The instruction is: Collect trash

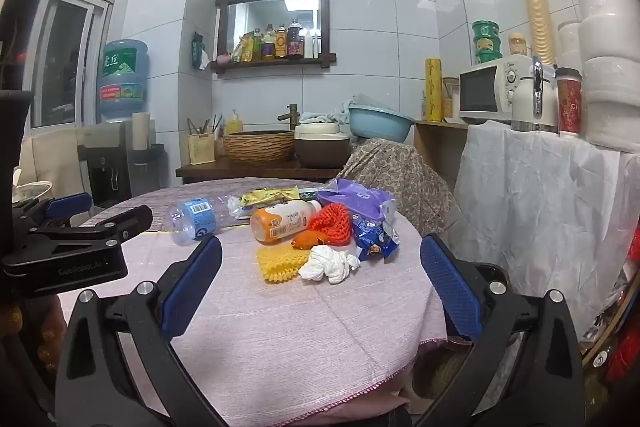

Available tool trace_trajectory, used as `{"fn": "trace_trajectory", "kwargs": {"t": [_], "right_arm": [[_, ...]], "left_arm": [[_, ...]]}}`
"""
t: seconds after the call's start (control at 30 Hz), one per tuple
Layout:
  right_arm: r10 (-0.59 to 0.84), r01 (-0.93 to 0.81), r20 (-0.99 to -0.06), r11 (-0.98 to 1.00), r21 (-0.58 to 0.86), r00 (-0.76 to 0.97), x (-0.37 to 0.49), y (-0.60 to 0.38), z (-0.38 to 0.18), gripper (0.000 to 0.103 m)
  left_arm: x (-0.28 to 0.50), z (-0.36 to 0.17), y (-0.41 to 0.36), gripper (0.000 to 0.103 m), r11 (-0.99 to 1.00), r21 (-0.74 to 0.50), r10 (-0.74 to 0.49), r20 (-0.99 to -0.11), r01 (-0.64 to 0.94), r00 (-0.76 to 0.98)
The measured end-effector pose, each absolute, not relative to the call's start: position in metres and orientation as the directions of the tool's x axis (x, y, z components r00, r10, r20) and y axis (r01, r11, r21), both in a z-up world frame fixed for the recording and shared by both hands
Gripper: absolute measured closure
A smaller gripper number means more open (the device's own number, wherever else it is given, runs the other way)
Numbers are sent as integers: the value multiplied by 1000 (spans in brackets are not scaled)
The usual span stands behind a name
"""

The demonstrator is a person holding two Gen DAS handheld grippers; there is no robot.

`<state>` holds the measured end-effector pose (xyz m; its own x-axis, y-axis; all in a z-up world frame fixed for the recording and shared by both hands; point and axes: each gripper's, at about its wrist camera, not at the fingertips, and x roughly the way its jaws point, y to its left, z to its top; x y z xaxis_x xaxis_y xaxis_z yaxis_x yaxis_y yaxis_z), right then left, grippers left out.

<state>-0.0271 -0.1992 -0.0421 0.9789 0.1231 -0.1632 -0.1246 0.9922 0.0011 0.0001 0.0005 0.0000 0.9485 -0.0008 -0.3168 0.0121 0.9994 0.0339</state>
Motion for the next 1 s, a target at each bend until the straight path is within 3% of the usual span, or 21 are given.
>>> {"fn": "trace_trajectory", "kwargs": {"t": [1.0], "right_arm": [[108,-106,-182,994,21,977,-23,-202,-43,5]], "left_arm": [[4,-3,4,5,1000,7,-24,-345,28,938]]}}
